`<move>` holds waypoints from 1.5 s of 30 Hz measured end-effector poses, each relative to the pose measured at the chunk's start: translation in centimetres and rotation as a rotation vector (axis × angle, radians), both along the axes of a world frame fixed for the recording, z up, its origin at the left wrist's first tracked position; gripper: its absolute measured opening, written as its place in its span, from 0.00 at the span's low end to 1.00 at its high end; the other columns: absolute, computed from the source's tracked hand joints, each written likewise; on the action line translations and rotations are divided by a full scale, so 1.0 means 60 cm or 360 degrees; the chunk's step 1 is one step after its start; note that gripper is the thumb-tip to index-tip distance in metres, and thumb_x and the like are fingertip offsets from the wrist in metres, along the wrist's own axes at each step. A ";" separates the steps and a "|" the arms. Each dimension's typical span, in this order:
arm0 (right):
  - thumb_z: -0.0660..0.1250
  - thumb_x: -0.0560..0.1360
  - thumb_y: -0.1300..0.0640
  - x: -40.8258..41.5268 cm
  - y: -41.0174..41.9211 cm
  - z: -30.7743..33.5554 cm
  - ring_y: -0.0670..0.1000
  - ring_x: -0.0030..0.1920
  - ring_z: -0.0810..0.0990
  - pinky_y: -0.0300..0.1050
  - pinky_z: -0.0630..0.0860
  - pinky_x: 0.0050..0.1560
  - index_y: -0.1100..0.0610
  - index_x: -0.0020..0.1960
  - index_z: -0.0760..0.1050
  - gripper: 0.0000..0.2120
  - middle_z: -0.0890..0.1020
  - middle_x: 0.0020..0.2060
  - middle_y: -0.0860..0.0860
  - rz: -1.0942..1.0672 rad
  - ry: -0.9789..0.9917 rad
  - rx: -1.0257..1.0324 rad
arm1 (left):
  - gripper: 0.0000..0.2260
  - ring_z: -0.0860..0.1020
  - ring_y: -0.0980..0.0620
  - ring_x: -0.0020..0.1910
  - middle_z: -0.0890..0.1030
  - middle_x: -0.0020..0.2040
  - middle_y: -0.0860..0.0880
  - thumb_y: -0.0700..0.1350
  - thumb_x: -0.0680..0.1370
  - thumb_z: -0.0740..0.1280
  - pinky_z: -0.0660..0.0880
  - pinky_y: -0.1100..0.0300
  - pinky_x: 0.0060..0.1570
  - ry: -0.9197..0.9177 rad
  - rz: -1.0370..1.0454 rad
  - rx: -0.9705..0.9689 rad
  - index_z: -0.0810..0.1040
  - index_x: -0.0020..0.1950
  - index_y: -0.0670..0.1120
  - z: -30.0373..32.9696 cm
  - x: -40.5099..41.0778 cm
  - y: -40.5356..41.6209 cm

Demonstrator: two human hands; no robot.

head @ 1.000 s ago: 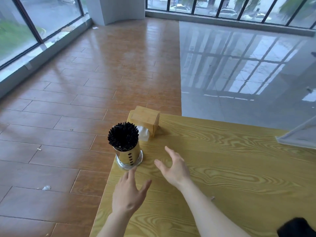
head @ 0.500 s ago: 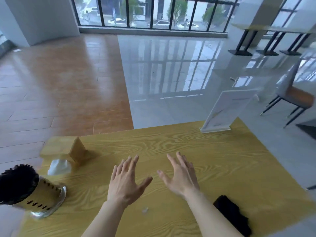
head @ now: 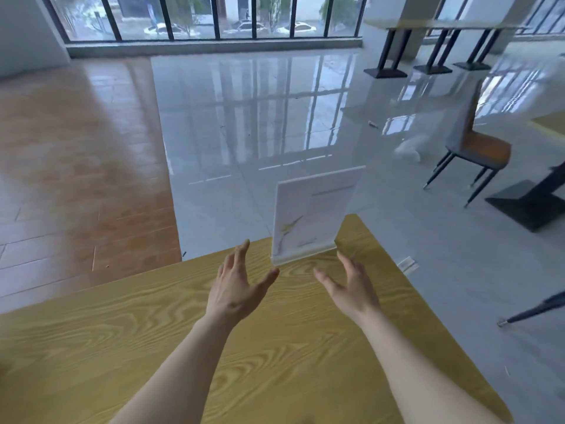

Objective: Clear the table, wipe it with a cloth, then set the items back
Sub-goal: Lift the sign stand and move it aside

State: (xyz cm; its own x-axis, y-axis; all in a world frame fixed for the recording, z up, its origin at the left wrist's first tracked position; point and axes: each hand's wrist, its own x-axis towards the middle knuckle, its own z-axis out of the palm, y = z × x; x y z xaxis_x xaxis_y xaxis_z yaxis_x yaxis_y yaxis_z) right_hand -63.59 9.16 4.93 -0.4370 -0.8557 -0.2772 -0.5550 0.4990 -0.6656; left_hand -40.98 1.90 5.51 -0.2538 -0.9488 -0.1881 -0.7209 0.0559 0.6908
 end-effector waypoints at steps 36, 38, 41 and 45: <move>0.70 0.78 0.53 0.208 -0.126 0.091 0.53 0.63 0.80 0.52 0.77 0.62 0.53 0.73 0.71 0.25 0.79 0.68 0.54 0.0012 -0.0637 -0.0471 | 0.37 0.73 0.56 0.69 0.76 0.71 0.57 0.49 0.71 0.74 0.71 0.48 0.68 0.0862 0.0792 0.0161 0.62 0.77 0.63 0.056 0.186 0.045; 0.70 0.77 0.53 0.298 -0.100 0.105 0.51 0.58 0.80 0.50 0.77 0.59 0.53 0.71 0.73 0.23 0.80 0.65 0.55 0.0120 -0.0609 -0.0429 | 0.36 0.74 0.56 0.67 0.78 0.68 0.57 0.50 0.71 0.74 0.72 0.48 0.67 0.0853 0.0891 0.0117 0.64 0.77 0.62 0.068 0.278 0.093; 0.71 0.77 0.53 0.428 -0.058 0.116 0.51 0.52 0.79 0.49 0.76 0.56 0.55 0.67 0.75 0.20 0.82 0.60 0.55 0.0271 -0.0581 -0.0377 | 0.34 0.76 0.59 0.63 0.79 0.65 0.58 0.50 0.71 0.73 0.73 0.49 0.66 0.0802 0.1021 0.0046 0.66 0.76 0.61 0.076 0.407 0.169; 0.70 0.77 0.54 0.591 0.006 0.118 0.51 0.48 0.79 0.43 0.70 0.50 0.55 0.62 0.78 0.15 0.84 0.54 0.54 0.0431 -0.0523 -0.0329 | 0.34 0.75 0.58 0.64 0.78 0.66 0.58 0.51 0.72 0.73 0.73 0.51 0.65 0.0750 0.1208 -0.0029 0.66 0.76 0.59 0.069 0.561 0.273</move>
